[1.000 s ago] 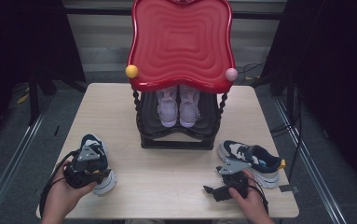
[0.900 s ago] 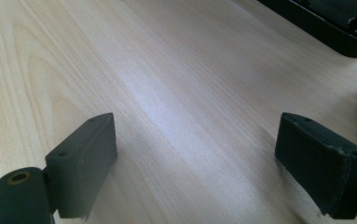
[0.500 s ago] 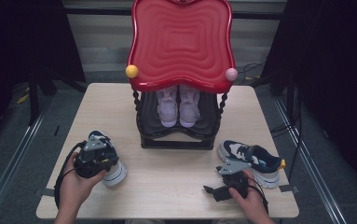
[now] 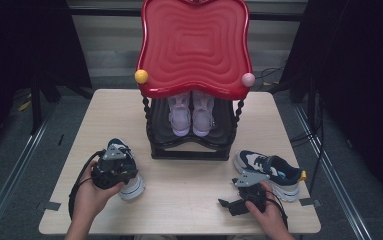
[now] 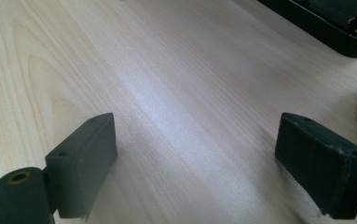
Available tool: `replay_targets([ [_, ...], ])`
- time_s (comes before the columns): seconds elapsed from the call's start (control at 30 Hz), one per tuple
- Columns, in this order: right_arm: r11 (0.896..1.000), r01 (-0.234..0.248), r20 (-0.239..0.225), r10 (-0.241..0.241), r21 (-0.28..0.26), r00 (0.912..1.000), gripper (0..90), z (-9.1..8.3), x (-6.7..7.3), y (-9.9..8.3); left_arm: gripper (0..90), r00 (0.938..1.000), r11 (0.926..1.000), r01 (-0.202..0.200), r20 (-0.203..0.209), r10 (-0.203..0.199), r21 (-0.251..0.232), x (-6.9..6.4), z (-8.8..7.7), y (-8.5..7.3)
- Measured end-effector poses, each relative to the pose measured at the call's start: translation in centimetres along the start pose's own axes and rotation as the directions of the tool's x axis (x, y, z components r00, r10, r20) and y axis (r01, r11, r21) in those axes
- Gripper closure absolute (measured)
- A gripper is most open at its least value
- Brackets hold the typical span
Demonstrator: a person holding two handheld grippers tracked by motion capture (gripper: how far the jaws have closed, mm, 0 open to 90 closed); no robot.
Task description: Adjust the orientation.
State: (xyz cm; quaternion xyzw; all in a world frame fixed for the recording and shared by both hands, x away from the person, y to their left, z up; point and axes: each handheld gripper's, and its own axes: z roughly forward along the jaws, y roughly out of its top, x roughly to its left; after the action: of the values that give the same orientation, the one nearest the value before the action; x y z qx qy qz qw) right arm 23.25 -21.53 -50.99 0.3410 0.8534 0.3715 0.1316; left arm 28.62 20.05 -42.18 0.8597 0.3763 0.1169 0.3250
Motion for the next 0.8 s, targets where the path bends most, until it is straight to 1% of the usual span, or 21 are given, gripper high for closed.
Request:
replay_targets([
  [0.07,1.0,0.0,0.0,0.0,0.0,1.0,12.0,0.0,0.0,0.0,63.8,0.9999,0.9999,-0.011,-0.008,0.011,0.003,0.2,-0.3,0.1],
  [0.1,1.0,0.001,0.0,-0.001,0.0,1.0,11.9,0.0,0.0,0.0,61.5,0.9999,1.0,-0.008,-0.011,0.008,-0.004,0.2,-0.3,0.1],
  [0.17,1.0,0.001,0.0,-0.001,0.0,1.0,11.9,0.0,0.0,0.0,55.9,0.9998,0.9998,-0.017,-0.006,0.017,0.011,0.3,-0.7,0.3],
  [0.2,1.0,0.001,0.0,-0.001,0.0,1.0,11.9,0.0,0.0,0.0,54.5,0.9997,0.9996,-0.022,-0.008,0.022,0.016,0.4,-0.9,0.4],
  [0.27,1.0,0.001,0.0,-0.001,0.0,1.0,11.9,0.0,0.0,0.0,49.2,0.9999,0.9996,-0.011,-0.001,0.011,0.025,0.3,-1.1,0.6],
  [0.3,1.0,0.001,0.0,-0.001,0.0,1.0,11.9,0.0,0.0,0.0,46.8,0.9997,0.9989,-0.025,0.0,0.025,0.04,0.4,-1.2,0.7],
  [0.33,1.0,0.001,0.0,-0.001,0.0,1.0,11.9,0.0,0.0,0.0,43.8,0.9996,0.9983,-0.028,0.009,0.028,0.052,0.3,-1.3,0.8],
  [0.37,1.0,0.001,0.0,-0.001,0.0,1.0,11.9,0.0,0.0,0.0,41.3,0.9991,0.9968,-0.042,0.014,0.041,0.069,0.3,-1.4,0.9],
  [0.4,1.0,0.001,0.0,-0.001,0.0,1.0,11.9,0.0,0.0,0.0,40.1,0.9987,0.9956,-0.049,0.014,0.048,0.08,0.2,-1.4,1.0],
  [0.47,1.0,0.001,0.0,-0.001,0.0,1.0,11.9,0.0,0.0,0.0,37.9,0.9978,0.9927,-0.065,0.019,0.064,0.102,0.2,-1.5,1.1],
  [0.53,1.0,0.0,0.0,0.0,0.0,1.0,11.9,0.0,0.0,0.0,37.1,0.9957,0.9886,-0.09,0.032,0.087,0.12,0.2,-1.6,1.4],
  [0.57,1.0,0.001,0.0,-0.001,0.0,1.0,11.9,0.0,0.0,0.0,37.0,0.9954,0.9872,-0.093,0.034,0.09,0.129,0.1,-1.6,1.5],
  [0.6,1.0,0.0,0.0,0.0,0.0,1.0,12.0,0.0,0.0,0.0,36.7,0.994,0.9835,-0.105,0.048,0.099,0.148,0.1,-1.6,1.6],
  [0.63,1.0,0.001,0.0,-0.001,0.0,1.0,11.9,0.0,0.0,0.0,36.2,0.9928,0.9805,-0.117,0.043,0.111,0.158,0.0,-1.6,1.8],
  [0.73,1.0,0.0,0.0,0.0,0.0,1.0,11.9,0.0,0.0,0.0,36.3,0.9905,0.973,-0.134,0.055,0.126,0.188,-0.1,-1.6,2.1],
  [0.77,1.0,0.001,0.0,-0.001,0.0,1.0,11.9,0.0,0.0,0.0,36.3,0.9889,0.9672,-0.147,0.054,0.138,0.207,-0.1,-1.5,2.2],
  [0.8,1.0,0.001,0.0,-0.001,0.0,1.0,11.9,0.0,0.0,0.0,36.3,0.9888,0.9651,-0.148,0.051,0.14,0.216,-0.2,-1.4,2.2],
])
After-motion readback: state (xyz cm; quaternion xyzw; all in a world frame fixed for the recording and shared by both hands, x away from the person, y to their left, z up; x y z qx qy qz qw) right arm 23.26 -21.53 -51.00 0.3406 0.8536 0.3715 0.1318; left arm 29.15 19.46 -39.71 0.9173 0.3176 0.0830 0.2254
